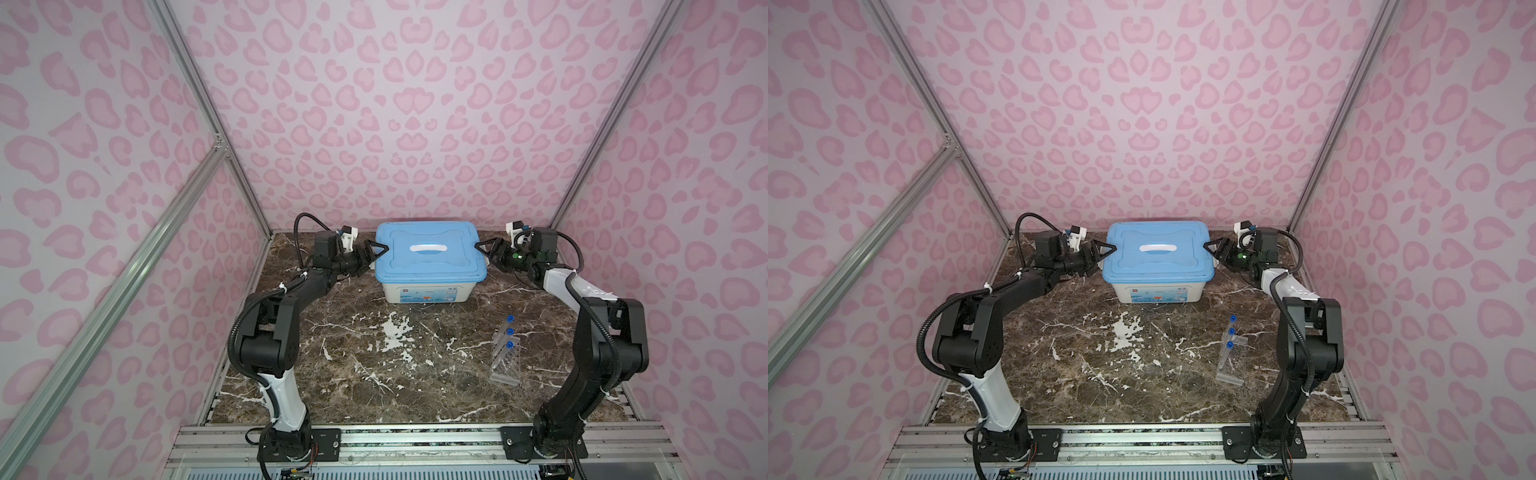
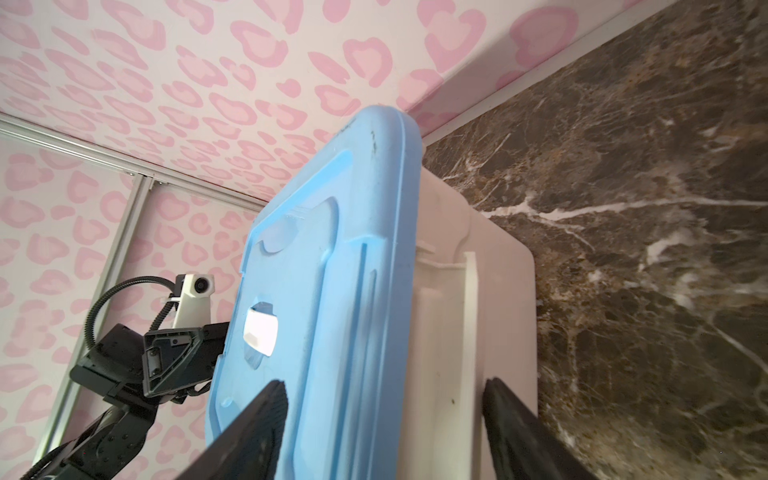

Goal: Organize the chemistry lab equipment

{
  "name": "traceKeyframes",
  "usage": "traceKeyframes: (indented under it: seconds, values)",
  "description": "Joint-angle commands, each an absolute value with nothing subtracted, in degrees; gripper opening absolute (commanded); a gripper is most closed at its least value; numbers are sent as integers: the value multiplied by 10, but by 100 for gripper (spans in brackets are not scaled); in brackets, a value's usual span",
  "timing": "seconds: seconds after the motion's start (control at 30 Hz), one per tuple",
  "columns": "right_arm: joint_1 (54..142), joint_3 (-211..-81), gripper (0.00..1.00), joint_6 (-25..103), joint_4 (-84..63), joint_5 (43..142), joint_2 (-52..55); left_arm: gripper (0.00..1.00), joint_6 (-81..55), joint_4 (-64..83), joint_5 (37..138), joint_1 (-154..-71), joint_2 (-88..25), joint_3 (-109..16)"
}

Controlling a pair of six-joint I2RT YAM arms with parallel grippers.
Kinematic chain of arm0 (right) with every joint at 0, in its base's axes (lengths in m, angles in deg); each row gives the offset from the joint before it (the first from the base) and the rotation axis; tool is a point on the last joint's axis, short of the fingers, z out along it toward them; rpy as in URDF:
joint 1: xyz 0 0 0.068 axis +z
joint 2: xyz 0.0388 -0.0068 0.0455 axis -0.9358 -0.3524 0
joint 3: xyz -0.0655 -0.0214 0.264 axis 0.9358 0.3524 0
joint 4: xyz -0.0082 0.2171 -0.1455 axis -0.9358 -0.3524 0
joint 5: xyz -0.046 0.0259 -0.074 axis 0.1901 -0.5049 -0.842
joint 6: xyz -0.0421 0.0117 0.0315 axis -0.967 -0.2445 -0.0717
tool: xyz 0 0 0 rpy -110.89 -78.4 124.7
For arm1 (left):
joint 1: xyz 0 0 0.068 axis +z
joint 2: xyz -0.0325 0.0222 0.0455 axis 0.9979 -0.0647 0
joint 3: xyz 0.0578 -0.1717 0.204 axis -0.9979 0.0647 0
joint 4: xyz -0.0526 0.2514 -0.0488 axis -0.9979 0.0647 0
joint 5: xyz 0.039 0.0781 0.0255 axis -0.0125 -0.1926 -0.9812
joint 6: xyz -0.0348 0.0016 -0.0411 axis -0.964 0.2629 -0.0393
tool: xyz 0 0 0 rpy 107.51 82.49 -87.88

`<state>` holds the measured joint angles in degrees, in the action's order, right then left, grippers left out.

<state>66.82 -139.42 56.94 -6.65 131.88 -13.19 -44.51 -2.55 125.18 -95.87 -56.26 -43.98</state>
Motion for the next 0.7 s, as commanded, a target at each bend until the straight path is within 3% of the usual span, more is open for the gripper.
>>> traceKeyframes:
  seconds: [0.0,0.5,0.67]
  values:
    - [674,-1407,72,523,-111,1305,-125,94,-445,-50,1264,-962,-554,-446]
    - [705,-1459,65,442,-226,1218,-100,87,-417,-1,1229,-964,-528,-453]
    - [710,-1463,66,419,-253,1187,-92,86,-412,6,1221,-965,-523,-452]
